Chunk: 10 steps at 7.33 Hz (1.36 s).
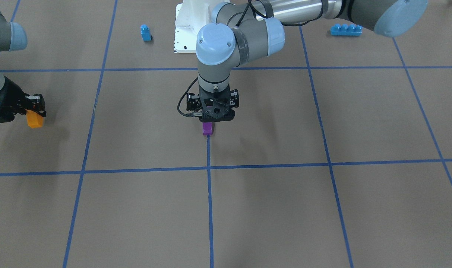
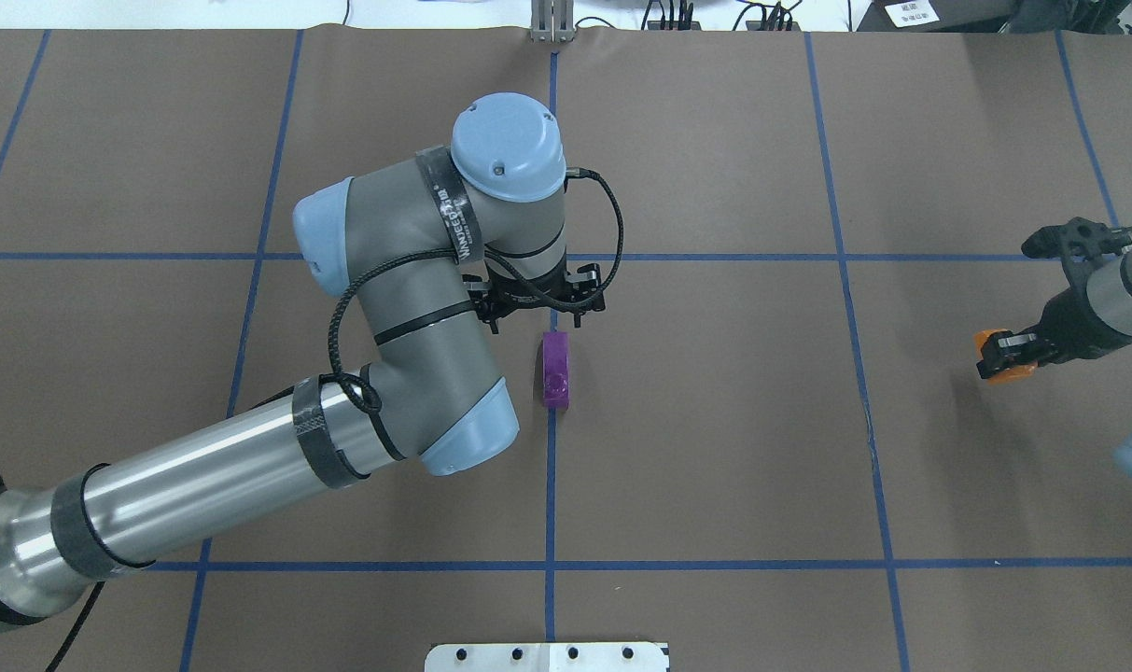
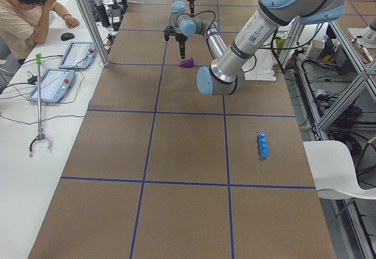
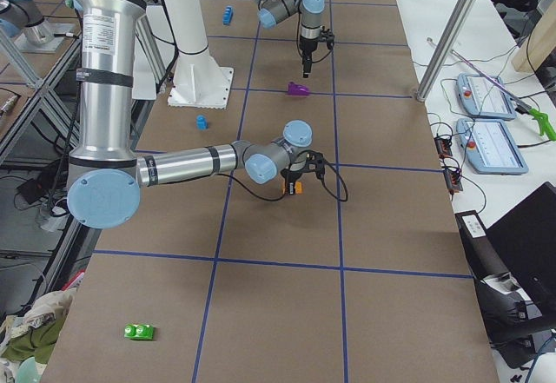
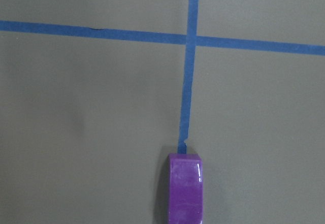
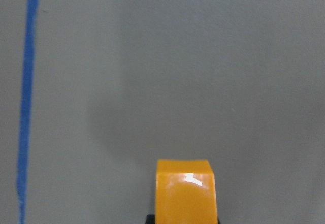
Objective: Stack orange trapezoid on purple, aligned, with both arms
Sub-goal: 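Carry the orange block over the purple block while the left arm withdraws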
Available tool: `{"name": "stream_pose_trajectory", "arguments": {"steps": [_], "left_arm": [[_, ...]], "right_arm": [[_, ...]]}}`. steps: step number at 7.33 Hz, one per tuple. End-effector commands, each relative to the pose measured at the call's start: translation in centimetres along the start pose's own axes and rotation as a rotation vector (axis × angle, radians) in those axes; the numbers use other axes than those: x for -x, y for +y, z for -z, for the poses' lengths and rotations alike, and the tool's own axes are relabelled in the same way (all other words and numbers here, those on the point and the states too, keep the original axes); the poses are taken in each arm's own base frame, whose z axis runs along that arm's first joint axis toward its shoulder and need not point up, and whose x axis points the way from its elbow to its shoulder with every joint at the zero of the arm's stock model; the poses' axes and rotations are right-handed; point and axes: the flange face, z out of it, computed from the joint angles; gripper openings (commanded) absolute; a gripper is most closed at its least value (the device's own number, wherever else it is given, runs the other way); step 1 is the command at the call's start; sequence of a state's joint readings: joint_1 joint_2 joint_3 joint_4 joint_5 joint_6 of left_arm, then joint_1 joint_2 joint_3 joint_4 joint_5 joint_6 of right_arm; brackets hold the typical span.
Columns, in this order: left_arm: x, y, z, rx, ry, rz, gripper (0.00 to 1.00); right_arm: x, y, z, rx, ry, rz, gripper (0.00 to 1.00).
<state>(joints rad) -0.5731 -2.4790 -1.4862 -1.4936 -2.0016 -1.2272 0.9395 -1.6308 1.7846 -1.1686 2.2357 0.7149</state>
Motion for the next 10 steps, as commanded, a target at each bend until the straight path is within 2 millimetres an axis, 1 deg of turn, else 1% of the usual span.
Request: {"name": "stream_pose_trajectory", "arguments": {"steps": [1,2,3,4,5,6,7,8,9,10], "left_arm": [[7.6,0.7,0.8,-0.020,0.008,0.003,0.99],[11.8,1.4,0.3,-0.019,-0.004,-0.007,1.00],[16.1,2.4,0.7,-0.027,-0.016,-0.095,1.00],[20.7,2.2,1.1,-0.031,-0.040,-0.122,0.99],[23.9,1.7,1.0,-0.032,-0.068,-0.154,0.99],[24.8,1.0,1.0,-0.037,-0.079,-0.159,0.99],[26.3,0.7,0.8,-0.032,-0.094,-0.161,0.99],[28.7,0.0,0.7,-0.027,-0.117,-0.186,0.99],[31.0,-0.3,0.7,0.005,-0.116,-0.189,0.99],[32.8,-0.6,0.9,0.019,-0.118,-0.208,1.00]], "right_arm": [[7.2,-2.9,2.7,-0.060,-0.051,-0.002,0.00],[13.6,-3.3,2.0,-0.048,-0.094,-0.056,0.00],[20.8,-3.4,0.5,-0.020,-0.082,-0.040,0.00],[28.4,-4.1,0.7,-0.008,-0.043,-0.018,0.00],[35.2,-4.1,1.3,-0.001,-0.030,0.006,0.00],[40.0,-3.9,0.3,0.013,-0.044,0.032,0.00],[44.1,-4.5,-0.6,0.029,-0.050,0.021,0.00],[47.3,-5.3,-0.9,0.035,-0.050,0.027,0.00],[48.8,-5.4,-1.4,0.006,-0.036,0.039,0.00],[50.7,-6.1,-1.5,0.004,-0.033,0.015,0.00]]}}
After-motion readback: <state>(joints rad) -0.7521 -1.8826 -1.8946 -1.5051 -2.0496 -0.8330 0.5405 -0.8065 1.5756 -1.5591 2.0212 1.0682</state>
